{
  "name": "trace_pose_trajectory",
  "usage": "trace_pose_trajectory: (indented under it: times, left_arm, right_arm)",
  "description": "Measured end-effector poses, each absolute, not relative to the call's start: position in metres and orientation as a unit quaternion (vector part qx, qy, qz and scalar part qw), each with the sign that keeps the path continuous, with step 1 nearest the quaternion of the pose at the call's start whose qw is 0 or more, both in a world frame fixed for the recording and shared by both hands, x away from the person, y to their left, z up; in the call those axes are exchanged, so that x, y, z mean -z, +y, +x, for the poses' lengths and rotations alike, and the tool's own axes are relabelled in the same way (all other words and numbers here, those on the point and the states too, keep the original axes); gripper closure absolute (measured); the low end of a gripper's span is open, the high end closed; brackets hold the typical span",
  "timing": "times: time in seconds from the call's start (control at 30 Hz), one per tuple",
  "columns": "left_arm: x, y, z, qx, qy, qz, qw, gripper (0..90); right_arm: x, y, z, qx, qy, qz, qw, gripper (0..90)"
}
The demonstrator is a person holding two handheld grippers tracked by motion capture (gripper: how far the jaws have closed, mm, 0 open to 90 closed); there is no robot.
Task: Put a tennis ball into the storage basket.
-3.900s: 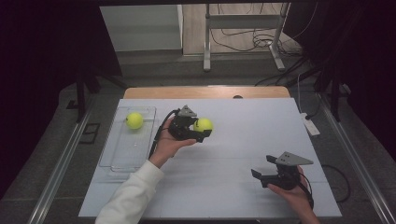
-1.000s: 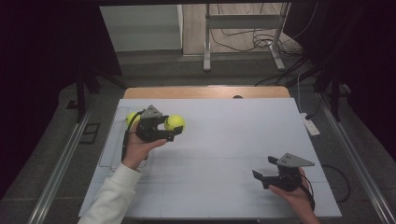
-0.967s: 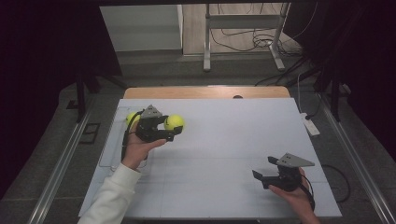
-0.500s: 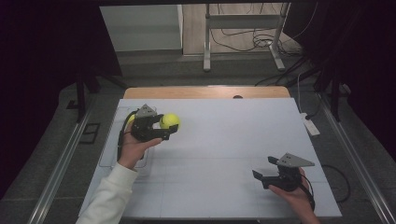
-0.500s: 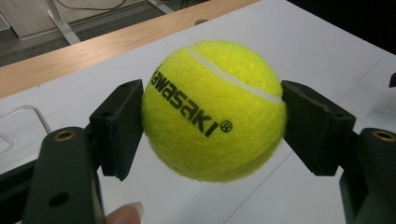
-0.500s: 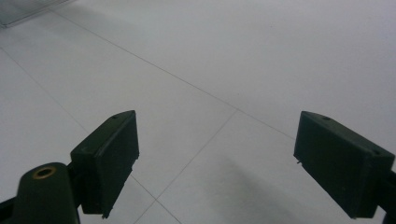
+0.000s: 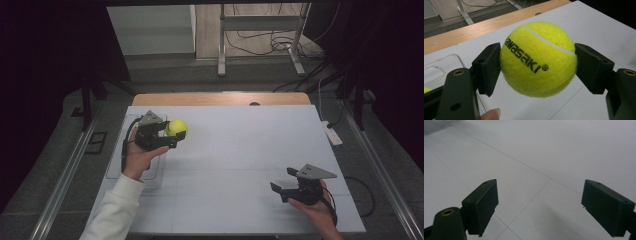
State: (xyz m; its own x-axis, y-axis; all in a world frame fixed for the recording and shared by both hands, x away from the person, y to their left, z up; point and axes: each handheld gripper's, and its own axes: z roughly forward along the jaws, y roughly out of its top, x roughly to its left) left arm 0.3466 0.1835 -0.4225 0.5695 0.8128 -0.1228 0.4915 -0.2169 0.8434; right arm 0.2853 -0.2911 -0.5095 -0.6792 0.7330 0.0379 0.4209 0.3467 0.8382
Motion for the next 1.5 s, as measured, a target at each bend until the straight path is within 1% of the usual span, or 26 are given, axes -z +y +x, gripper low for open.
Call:
trace_pose_trajectory:
  times: [0.4, 1.5]
  left_arm:
    - [0.423, 0.190, 0.346, -0.185, 0.438, 0.755, 0.452, 26.8]
    - [0.419, 0.228, 0.347, -0.208, 0.479, 0.721, 0.455, 26.8]
  right_arm:
    - [0.508, -0.292, 0.285, -0.447, 0.800, 0.358, 0.177, 14.5]
    - [0.508, -0.291, 0.285, -0.446, 0.801, 0.358, 0.177, 14.4]
